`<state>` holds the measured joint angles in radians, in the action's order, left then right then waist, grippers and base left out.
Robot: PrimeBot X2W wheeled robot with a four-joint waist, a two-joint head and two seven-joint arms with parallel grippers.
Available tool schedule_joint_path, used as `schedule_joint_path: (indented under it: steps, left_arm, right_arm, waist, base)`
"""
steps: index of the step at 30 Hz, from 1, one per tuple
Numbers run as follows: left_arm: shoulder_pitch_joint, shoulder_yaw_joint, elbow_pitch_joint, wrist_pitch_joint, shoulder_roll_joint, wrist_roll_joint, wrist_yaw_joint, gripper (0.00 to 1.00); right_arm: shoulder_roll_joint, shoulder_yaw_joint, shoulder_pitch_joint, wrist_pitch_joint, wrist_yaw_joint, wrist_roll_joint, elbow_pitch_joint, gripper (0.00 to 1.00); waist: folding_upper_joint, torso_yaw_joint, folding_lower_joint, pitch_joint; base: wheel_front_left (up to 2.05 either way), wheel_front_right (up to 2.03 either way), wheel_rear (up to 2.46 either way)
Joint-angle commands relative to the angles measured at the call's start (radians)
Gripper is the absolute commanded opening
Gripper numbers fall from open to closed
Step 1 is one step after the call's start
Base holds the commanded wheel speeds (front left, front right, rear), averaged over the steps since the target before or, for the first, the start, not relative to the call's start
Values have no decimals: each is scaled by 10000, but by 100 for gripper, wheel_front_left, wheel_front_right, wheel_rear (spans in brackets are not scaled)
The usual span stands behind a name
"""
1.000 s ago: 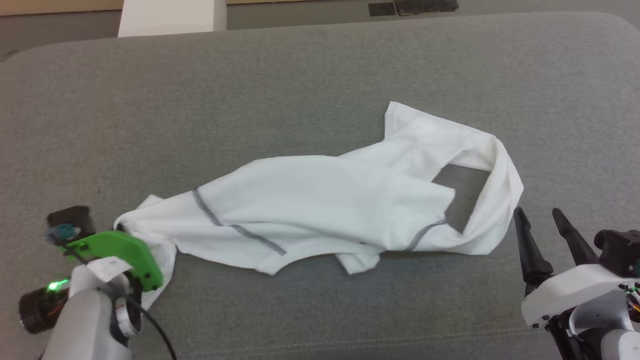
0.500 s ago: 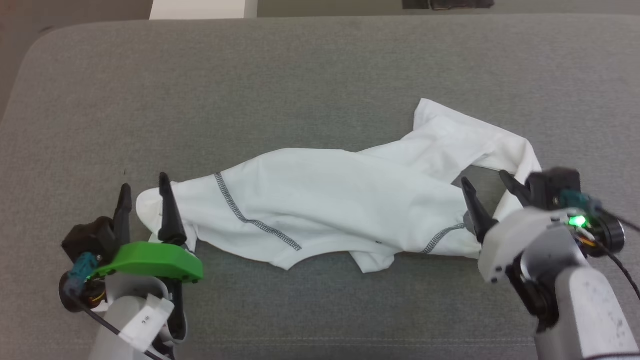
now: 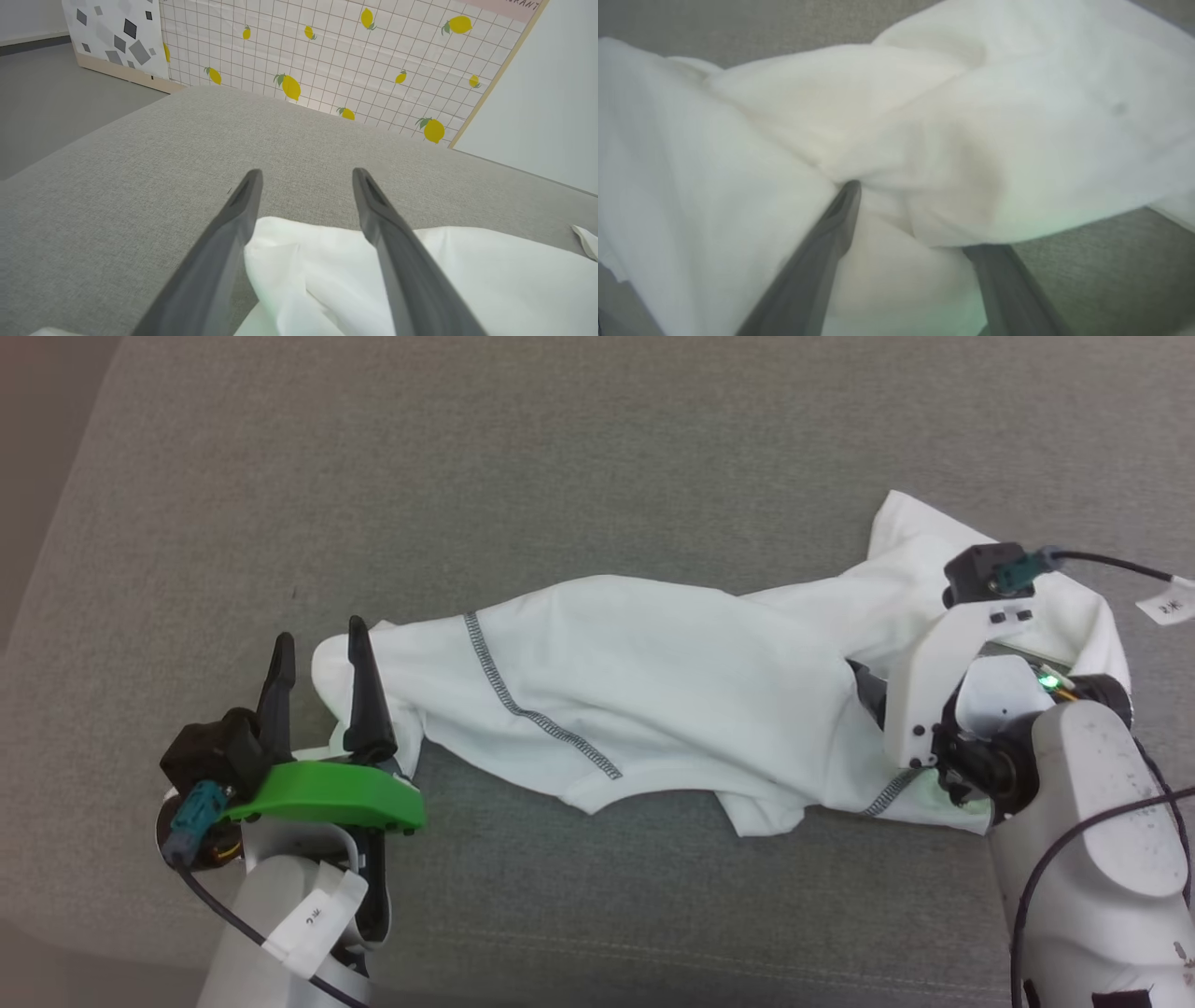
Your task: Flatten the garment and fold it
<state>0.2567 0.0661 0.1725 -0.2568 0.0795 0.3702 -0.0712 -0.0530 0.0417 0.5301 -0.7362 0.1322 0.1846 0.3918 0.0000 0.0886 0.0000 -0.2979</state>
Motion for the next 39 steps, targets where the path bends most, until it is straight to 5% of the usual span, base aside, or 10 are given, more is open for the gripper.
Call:
schedule_joint_path:
  steps: [1,2,19,26,27,28,29,39]
  left_arm:
    - [116,-52,-14,-46,-79,-136,68,100]
    - [125,-61,-7,-46,-104,-151,94,100]
    - [506,10,5,-48,-286,-146,391,100]
    - [732,258,-47,-49,-290,121,264,100]
    - [750,268,-57,-49,-290,133,244,100]
    - [761,274,-63,-49,-291,144,221,100]
    - [764,275,-65,-49,-291,151,209,100]
    - [369,17,123,-49,-292,-26,231,100]
  right_arm:
    - [-91,-20,271,60,-15,0,44,24]
    - [-180,-40,390,190,-15,-61,30,0]
    - [-1010,82,5258,4384,-15,-2403,1003,0]
    - [-731,50,5975,3863,-15,-2573,2679,0]
    - [-707,24,5942,3735,-15,-2524,2862,30]
    - [-671,-28,5869,3573,-15,-2416,3066,90]
    - [-664,-66,5804,3472,-15,-2314,3194,100]
    - [-1328,-423,3435,4250,-15,-1065,2006,100]
  waist:
    - [0,266,0,-223]
    - [0,300,0,-231]
    - [0,1002,0,-876]
    - [0,1229,0,-1281]
    - [0,1226,0,-1303]
    - [0,1211,0,-1318]
    - [0,1192,0,-1323]
    - [0,507,0,-468]
  base:
    - [0,0,0]
    - [0,0,0]
    - [0,0,0]
    - [0,0,0]
    - [0,0,0]
    - [0,0,0]
    - [0,0,0]
    - [0,0,0]
